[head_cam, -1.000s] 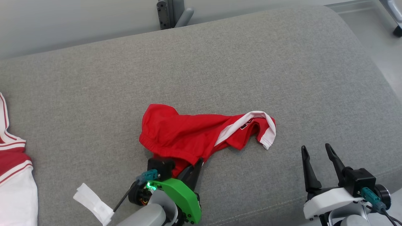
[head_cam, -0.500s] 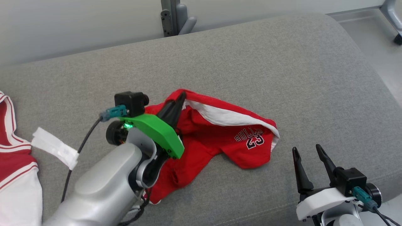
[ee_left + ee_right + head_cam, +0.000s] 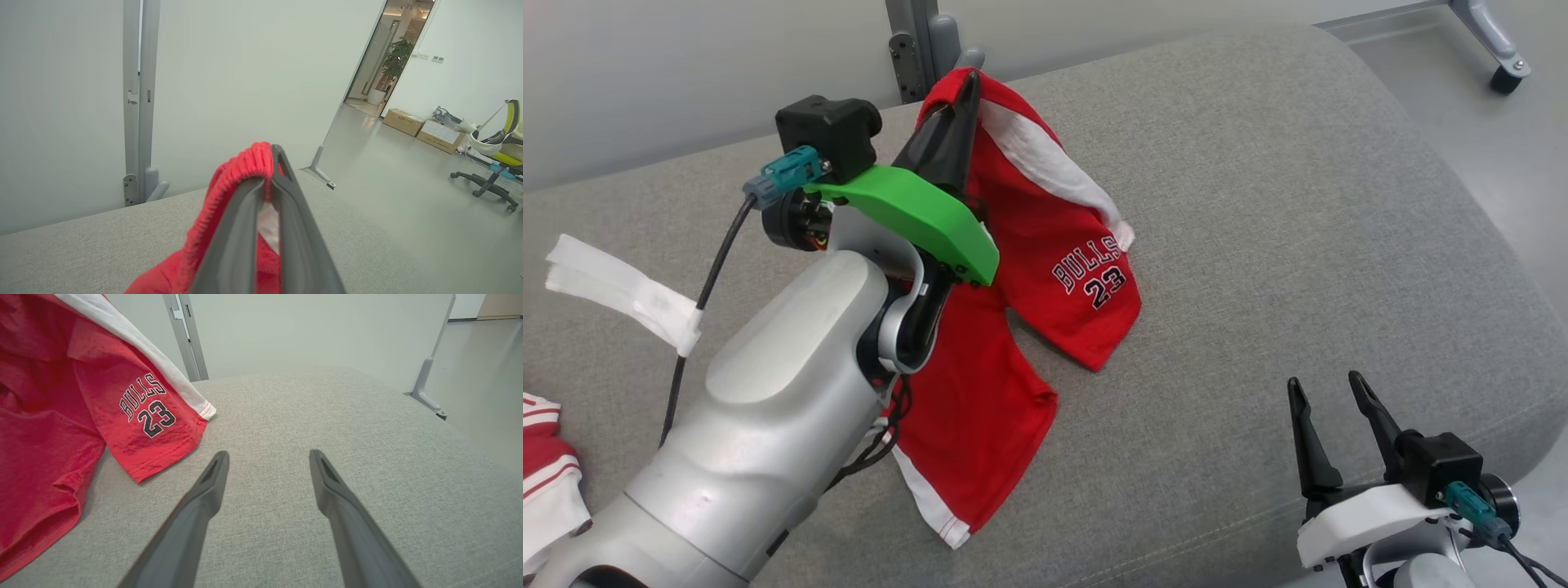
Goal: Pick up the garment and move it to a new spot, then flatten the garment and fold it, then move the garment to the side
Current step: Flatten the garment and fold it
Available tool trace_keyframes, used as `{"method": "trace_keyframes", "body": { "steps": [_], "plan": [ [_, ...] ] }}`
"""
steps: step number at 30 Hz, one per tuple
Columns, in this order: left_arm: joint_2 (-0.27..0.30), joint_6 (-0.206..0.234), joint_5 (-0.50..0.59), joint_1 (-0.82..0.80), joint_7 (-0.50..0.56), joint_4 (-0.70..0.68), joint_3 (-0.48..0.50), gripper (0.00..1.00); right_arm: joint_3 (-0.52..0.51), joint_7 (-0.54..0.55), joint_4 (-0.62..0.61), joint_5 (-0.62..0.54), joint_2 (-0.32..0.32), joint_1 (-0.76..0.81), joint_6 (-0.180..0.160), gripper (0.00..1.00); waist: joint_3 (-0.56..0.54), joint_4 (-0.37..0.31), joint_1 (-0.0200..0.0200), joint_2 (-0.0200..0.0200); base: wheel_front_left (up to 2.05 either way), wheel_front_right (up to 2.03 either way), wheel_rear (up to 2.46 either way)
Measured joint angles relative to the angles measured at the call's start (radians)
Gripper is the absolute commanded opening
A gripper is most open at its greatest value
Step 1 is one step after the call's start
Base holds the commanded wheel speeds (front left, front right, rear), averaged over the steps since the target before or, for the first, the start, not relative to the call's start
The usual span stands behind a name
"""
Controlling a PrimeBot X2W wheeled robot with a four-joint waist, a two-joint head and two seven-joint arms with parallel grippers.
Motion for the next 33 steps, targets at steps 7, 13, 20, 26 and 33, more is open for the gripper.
{"method": "trace_keyframes", "body": {
  "steps": [7,13,20,26,33],
  "plan": [
    [-0.011,-0.051,-0.032,0.118,0.064,-0.075,-0.078,0.00,-0.026,0.000,-0.005,0.009,0.000,0.014,0.000,1.00,0.012,0.024,0.0000,0.0000,0.00,0.00,0.00],
    [0.049,-0.088,-0.128,0.301,0.197,-0.243,-0.173,0.00,-0.028,0.000,-0.008,0.007,0.000,0.014,0.000,1.00,0.014,0.070,0.0000,0.0000,0.00,0.00,0.00],
    [0.181,-0.064,-0.212,0.491,0.294,-0.377,-0.244,0.00,-0.036,0.000,-0.008,-0.003,0.000,0.013,0.000,1.00,0.017,0.136,0.0000,0.0000,0.00,0.00,0.00],
    [0.188,-0.064,-0.283,0.568,0.293,-0.277,-0.235,0.00,-0.029,0.000,-0.005,-0.010,0.000,0.011,0.000,1.00,0.022,0.187,-0.0001,0.0000,0.00,0.00,0.00],
    [0.151,-0.093,-0.288,0.574,0.259,-0.157,-0.230,0.38,-0.028,0.000,-0.004,-0.018,0.001,0.003,0.000,1.00,0.032,0.209,-0.0001,0.0000,0.00,0.00,0.00]
  ]
}}
